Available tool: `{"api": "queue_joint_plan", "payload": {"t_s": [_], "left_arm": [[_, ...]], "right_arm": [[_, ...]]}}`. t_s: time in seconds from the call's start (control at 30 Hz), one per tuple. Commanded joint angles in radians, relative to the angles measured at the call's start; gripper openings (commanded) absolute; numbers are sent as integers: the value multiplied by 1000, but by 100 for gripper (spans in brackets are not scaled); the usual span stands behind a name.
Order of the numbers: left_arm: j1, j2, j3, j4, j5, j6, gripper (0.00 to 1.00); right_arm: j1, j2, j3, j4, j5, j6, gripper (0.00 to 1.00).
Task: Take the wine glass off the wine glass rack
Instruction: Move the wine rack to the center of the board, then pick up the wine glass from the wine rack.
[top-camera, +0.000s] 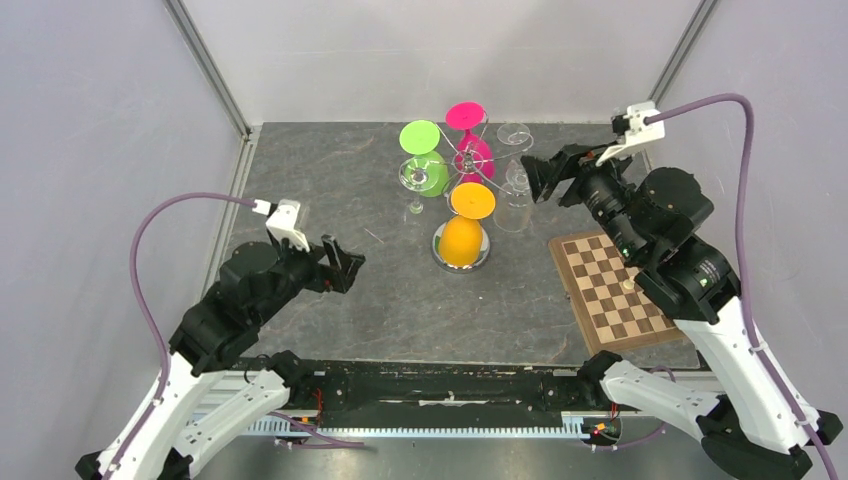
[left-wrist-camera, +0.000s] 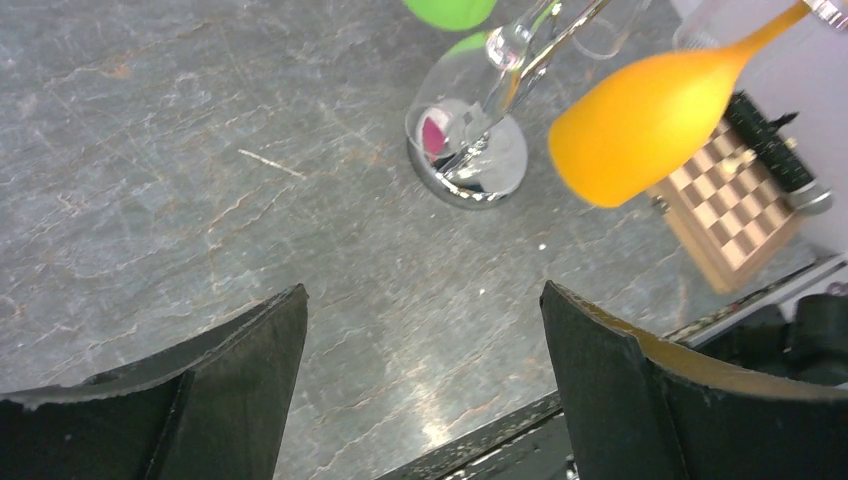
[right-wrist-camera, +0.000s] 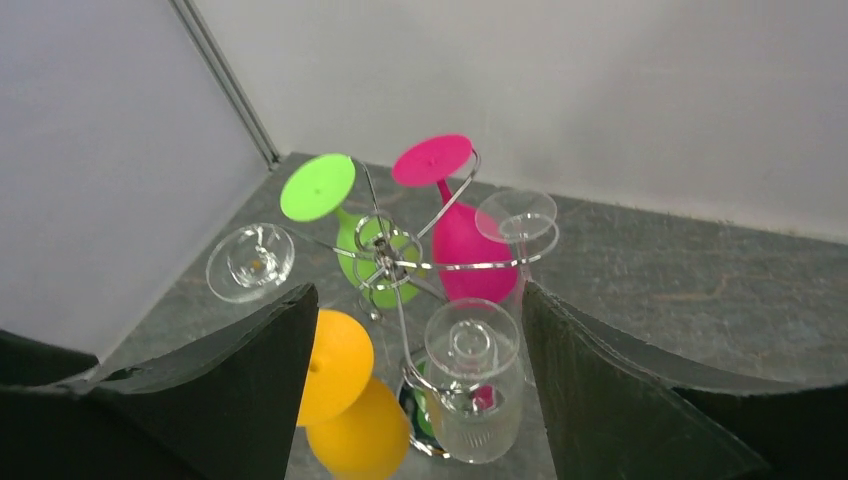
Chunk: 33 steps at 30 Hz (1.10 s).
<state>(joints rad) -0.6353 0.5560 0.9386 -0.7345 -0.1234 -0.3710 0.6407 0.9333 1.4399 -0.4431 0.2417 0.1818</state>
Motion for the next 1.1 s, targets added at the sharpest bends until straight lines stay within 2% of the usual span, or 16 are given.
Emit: {"api": "queue_joint_plan", "payload": {"t_s": [0.0, 0.27, 0.43, 0.67, 0.9, 1.07], "left_arm": [[-1, 107, 136, 4, 43, -121, 92], [-1, 244, 294, 36, 112, -261, 92], [-1, 282, 336, 77, 166, -378, 89], [0, 322, 363, 82, 187, -538, 86], [34, 359, 331, 178, 281, -718, 79], [98, 381, 252, 295, 372, -860, 65]], "right_arm": [[3, -10, -27, -88, -14, -34, 78], [3, -10, -11, -149, -51, -22, 79], [4, -36, 10, -190, -32, -24, 79], [4, -89, -41, -188, 11, -16, 80], [4, -126, -83, -170, 47, -8, 78], [4, -161, -127, -128, 78, -1, 76]]}}
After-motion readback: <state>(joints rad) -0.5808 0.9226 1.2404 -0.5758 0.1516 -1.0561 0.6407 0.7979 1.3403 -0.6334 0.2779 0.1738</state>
